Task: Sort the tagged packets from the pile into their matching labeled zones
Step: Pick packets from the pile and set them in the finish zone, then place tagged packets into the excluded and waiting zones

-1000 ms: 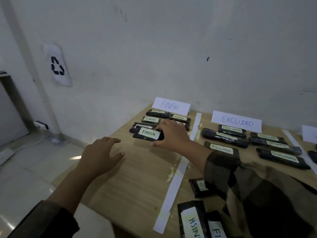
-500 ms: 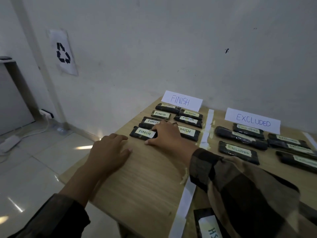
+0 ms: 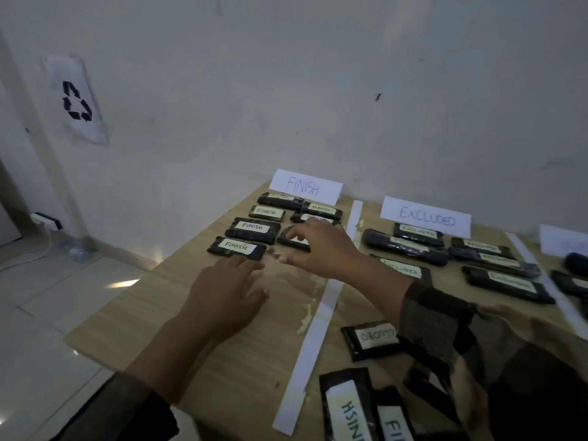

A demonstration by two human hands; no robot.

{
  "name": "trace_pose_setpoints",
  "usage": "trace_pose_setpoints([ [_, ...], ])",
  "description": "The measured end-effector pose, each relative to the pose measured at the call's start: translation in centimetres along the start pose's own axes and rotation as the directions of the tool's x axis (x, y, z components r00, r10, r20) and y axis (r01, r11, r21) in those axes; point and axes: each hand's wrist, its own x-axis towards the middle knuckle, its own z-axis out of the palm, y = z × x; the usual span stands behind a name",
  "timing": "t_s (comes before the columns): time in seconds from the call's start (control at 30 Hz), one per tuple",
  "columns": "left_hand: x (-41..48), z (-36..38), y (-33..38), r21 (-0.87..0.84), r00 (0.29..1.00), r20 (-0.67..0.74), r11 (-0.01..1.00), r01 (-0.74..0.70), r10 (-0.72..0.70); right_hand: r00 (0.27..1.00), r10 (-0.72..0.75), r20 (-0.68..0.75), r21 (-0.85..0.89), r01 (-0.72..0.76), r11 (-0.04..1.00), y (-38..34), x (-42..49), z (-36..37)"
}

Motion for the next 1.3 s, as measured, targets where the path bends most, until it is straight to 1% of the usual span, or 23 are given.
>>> trace_pose_setpoints([
  [0.1, -0.1, 0.8, 2.7, -0.029, 0.996, 0.03, 0.996, -0.079, 0.08, 0.997, 0.013, 0.07, -0.06, -0.009, 0.998, 2.1, -2.9, -1.0],
  [0.23, -0.1, 1.9, 5.6, -0.03, 0.973, 0.034, 0.974, -0.227, 0.228, 0.993, 0.04, 0.111, -0.122, -0.026, 0.992, 4.6, -6.8, -2.1],
  [0.4, -0.1, 2.8, 8.1, -0.047, 0.931, 0.057, 0.933, -0.357, 0.36, 0.985, 0.061, 0.164, -0.114, -0.043, 0.993, 6.9, -10.8, -2.8],
  [0.5, -0.2, 2.7, 9.4, -0.092, 0.914, 0.062, 0.914, -0.395, 0.402, 0.975, 0.025, 0.22, -0.077, -0.009, 0.997, 8.2, -12.8, -3.1],
  [0.63, -0.5, 2.2, 11.0, -0.112, 0.889, 0.113, 0.894, -0.433, 0.444, 0.959, 0.008, 0.284, -0.036, 0.003, 0.999, 9.3, -14.9, -3.0],
  [0.77, -0.2, 2.9, 11.7, -0.082, 0.865, 0.162, 0.88, -0.468, 0.475, 0.959, 0.009, 0.283, -0.04, 0.002, 0.999, 9.9, -16.2, -2.5],
  [0.87, 0.0, 3.2, 11.9, -0.11, 0.87, 0.178, 0.888, -0.446, 0.459, 0.971, 0.006, 0.238, -0.015, -0.003, 1.0, 9.9, -16.6, -2.6],
  [0.97, -0.1, 2.8, 12.3, -0.194, 0.891, 0.159, 0.898, -0.395, 0.426, 0.984, 0.013, 0.178, 0.012, -0.015, 1.0, 9.7, -16.9, -2.6],
  [1.07, -0.2, 2.6, 12.5, -0.29, 0.909, 0.18, 0.904, -0.316, 0.375, 0.992, 0.034, 0.122, 0.065, -0.042, 0.997, 9.3, -17.2, -2.7],
  [1.2, -0.3, 2.7, 12.5, -0.446, 0.922, 0.186, 0.865, -0.228, 0.339, 0.995, 0.075, 0.072, 0.174, -0.087, 0.981, 9.0, -17.6, -2.4],
  [1.3, -0.1, 2.6, 12.3, -0.547, 0.94, 0.164, 0.821, -0.164, 0.298, 0.992, 0.125, 0.022, 0.277, -0.126, 0.953, 9.1, -17.8, -2.2],
])
